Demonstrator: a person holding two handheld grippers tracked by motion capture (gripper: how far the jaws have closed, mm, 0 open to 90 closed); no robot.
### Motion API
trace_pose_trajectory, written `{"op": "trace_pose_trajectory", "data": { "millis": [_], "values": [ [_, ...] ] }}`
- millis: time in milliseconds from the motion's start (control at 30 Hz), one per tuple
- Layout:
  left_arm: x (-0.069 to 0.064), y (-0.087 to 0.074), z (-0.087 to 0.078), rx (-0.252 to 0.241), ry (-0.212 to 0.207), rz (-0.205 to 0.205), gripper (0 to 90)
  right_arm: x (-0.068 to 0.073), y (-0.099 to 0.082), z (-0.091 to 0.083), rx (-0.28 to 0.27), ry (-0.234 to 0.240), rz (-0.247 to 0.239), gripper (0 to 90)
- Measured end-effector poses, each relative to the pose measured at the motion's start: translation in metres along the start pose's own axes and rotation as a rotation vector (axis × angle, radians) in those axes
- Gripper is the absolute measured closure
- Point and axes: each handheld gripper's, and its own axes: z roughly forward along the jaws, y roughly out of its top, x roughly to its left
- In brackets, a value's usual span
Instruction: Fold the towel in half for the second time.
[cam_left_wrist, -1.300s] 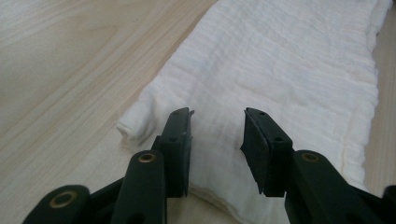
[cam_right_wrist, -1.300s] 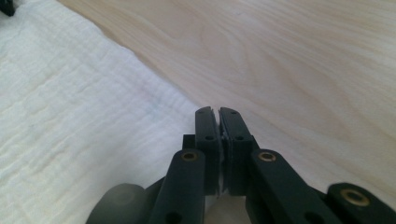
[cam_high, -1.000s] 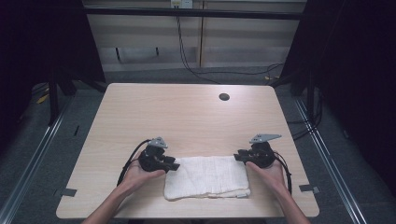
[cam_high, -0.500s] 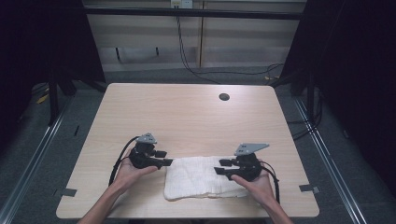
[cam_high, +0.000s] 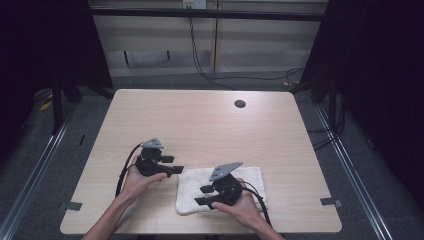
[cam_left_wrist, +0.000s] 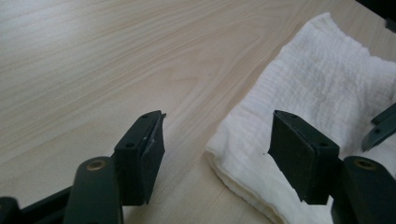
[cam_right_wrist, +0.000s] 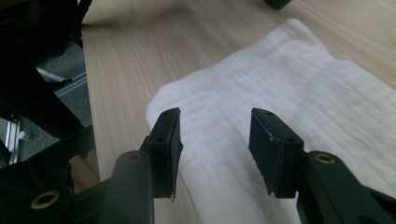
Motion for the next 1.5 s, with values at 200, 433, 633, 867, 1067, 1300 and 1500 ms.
{"op": "trace_pose_trajectory", "data": {
  "millis": [200, 433, 633, 867, 1067, 1300, 1500],
  "values": [
    [-0.001, -0.003, -0.001, 0.006, 0.007, 0.005, 32.9, 0.011, 0.012, 0.017, 0.016, 0.045, -0.031, 57.0],
    [-0.002, -0.003, -0.006, -0.009, 0.018, 0.000, 33.6, 0.016, 0.015, 0.029, 0.032, 0.079, -0.051, 67.4],
    [0.001, -0.004, -0.007, 0.003, 0.024, 0.005, 33.6, 0.019, 0.014, 0.041, 0.067, 0.067, -0.080, 59.1],
    [0.003, -0.006, -0.009, 0.002, 0.033, 0.001, 33.6, 0.027, 0.012, 0.052, 0.061, 0.023, -0.163, 57.0],
    [0.004, -0.007, -0.010, 0.000, 0.037, -0.007, 33.6, 0.029, 0.012, 0.053, 0.087, 0.028, -0.170, 54.1],
    [0.004, -0.008, -0.011, -0.005, 0.032, -0.012, 33.5, 0.024, 0.007, 0.052, 0.046, -0.009, -0.219, 75.1],
    [0.007, -0.007, -0.013, -0.016, 0.034, -0.028, 33.7, 0.011, 0.009, 0.051, 0.041, 0.034, -0.073, 83.5]
  ]
}}
